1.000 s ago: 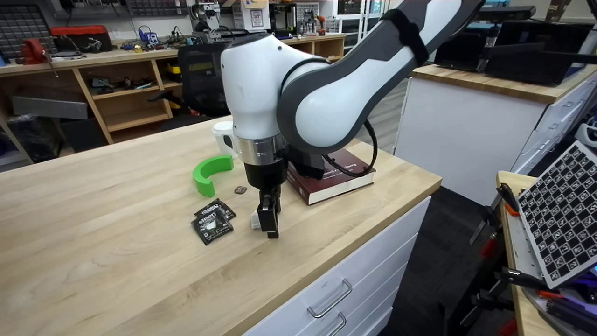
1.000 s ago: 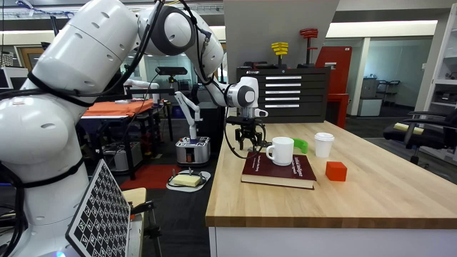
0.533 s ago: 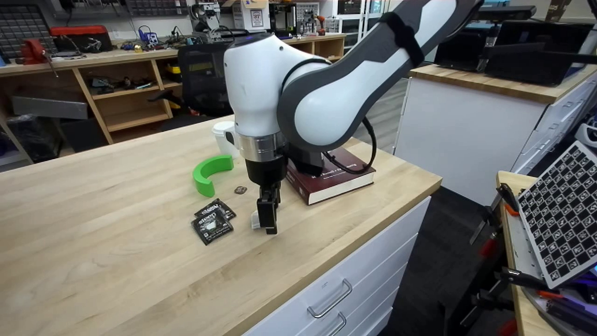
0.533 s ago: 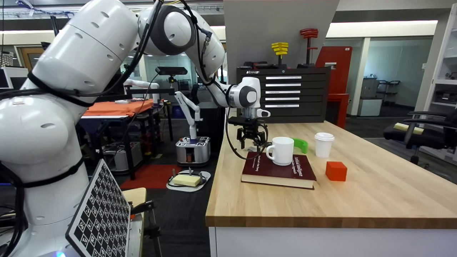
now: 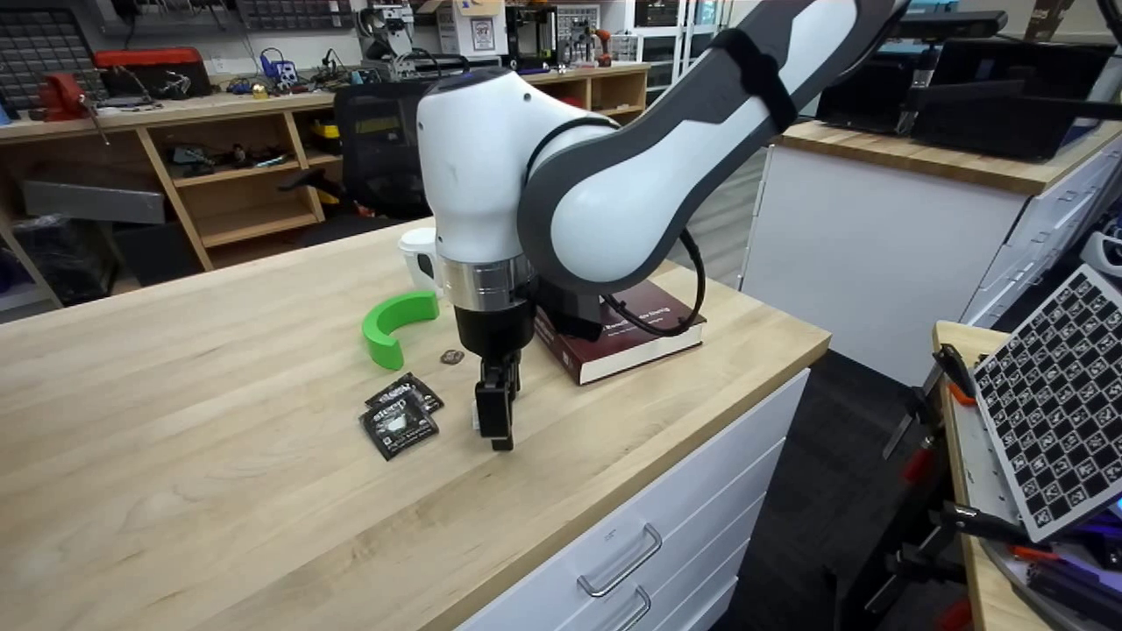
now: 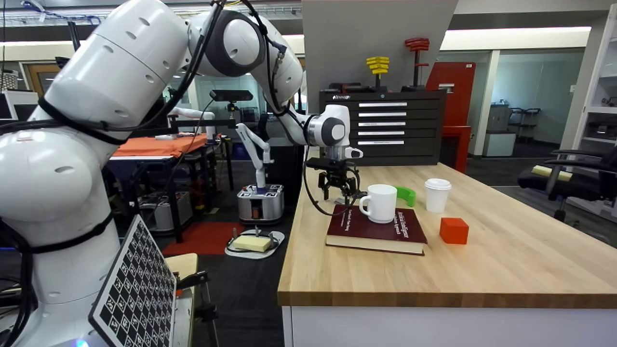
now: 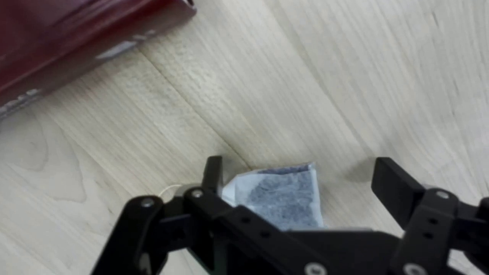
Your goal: Pick the teabag and put it in the cup
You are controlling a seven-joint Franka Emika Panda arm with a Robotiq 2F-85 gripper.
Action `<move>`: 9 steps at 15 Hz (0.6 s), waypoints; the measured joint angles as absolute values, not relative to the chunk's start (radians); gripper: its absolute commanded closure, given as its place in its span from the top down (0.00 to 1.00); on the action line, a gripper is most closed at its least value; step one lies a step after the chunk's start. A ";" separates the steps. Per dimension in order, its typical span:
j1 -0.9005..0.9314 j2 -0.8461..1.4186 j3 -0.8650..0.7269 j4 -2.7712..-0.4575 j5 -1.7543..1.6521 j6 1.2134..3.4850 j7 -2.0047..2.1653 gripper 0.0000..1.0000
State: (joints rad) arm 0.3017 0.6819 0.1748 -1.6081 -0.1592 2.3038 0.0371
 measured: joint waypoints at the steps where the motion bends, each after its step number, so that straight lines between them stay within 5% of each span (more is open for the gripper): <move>1: 0.302 0.687 0.175 -1.602 -0.159 2.307 0.037 1.00; 2: 0.302 0.692 0.175 -1.595 -0.159 2.308 0.037 0.75; 9: 0.301 0.700 0.170 -1.569 -0.159 2.310 0.037 0.32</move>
